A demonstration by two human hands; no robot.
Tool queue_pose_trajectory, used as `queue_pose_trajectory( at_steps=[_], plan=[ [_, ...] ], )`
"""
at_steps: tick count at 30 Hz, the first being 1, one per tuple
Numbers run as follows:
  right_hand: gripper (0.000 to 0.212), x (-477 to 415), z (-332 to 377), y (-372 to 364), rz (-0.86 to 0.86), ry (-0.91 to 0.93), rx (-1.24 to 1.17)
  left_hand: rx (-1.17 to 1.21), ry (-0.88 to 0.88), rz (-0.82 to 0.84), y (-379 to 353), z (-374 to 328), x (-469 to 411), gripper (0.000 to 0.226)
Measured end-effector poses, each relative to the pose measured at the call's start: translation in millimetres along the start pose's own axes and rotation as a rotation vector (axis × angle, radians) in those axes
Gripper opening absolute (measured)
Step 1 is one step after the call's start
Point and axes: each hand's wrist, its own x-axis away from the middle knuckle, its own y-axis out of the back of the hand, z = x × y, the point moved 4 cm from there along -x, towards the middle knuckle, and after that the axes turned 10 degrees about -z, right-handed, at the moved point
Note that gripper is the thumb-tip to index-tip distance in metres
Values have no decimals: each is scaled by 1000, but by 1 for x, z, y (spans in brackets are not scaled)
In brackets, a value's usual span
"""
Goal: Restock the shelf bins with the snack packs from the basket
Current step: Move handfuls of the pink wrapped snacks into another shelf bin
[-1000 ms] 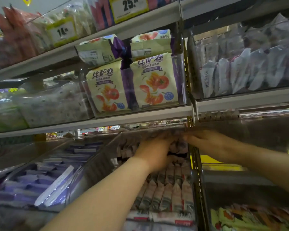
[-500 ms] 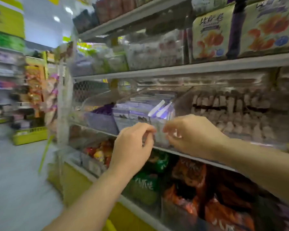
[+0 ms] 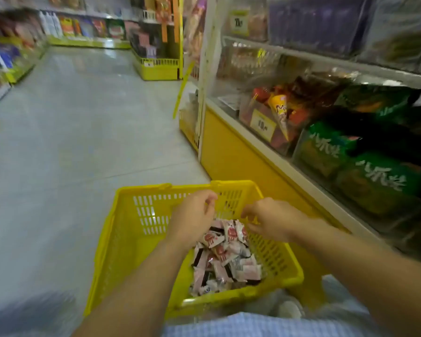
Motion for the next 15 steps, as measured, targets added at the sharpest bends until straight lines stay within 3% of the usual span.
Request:
queue_pose_trajectory(
  at_steps=[5,10,13,15],
  plan=[
    [39,-24,-16,-113,353,-53,-46,-84,207,279,-68,66,20,23],
    [51,-35,-37,-182,455,-144,-84,-119,296,619,-125,101,43,35],
    [72,-38,-40,-211,482,-144,-81,-95,352,1006,-156,108,64,72],
    [79,-38,-40,-224,486,-112,-45,-235,317,1231,-170,108,77,95]
  ],
)
